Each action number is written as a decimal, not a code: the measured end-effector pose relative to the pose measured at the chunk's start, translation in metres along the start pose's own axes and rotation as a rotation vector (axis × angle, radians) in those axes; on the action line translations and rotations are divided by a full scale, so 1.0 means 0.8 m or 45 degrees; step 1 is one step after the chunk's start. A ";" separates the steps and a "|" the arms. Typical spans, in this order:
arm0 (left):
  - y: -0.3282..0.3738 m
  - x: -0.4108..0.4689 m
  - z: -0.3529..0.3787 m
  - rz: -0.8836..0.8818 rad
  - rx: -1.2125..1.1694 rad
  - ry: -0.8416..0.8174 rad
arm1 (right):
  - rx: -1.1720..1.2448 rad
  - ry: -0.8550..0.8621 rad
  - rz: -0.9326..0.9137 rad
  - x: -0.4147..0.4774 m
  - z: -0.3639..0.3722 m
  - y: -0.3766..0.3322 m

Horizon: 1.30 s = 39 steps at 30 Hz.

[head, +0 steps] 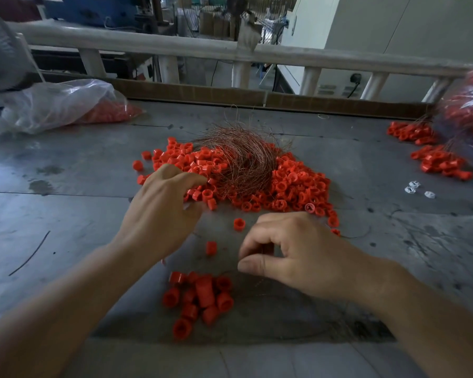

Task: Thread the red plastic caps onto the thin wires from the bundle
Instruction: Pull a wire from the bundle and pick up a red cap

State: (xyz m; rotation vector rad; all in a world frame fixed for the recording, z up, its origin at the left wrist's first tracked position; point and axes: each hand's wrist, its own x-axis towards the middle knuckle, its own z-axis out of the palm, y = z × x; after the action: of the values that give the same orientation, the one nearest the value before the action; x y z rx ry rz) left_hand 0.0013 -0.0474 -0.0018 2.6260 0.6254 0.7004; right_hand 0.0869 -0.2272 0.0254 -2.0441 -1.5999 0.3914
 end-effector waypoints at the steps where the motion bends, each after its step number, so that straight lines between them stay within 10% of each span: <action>1: -0.001 0.003 0.004 -0.013 0.011 -0.019 | 0.006 0.020 0.001 0.000 0.000 0.000; 39: 0.020 -0.022 -0.018 0.096 -0.510 -0.132 | -0.364 0.246 -0.003 0.025 -0.001 0.038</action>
State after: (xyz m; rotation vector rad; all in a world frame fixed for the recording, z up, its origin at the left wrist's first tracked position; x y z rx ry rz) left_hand -0.0148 -0.0666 0.0105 2.3031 0.3178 0.6313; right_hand 0.1176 -0.2137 0.0108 -2.2096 -1.6128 -0.0406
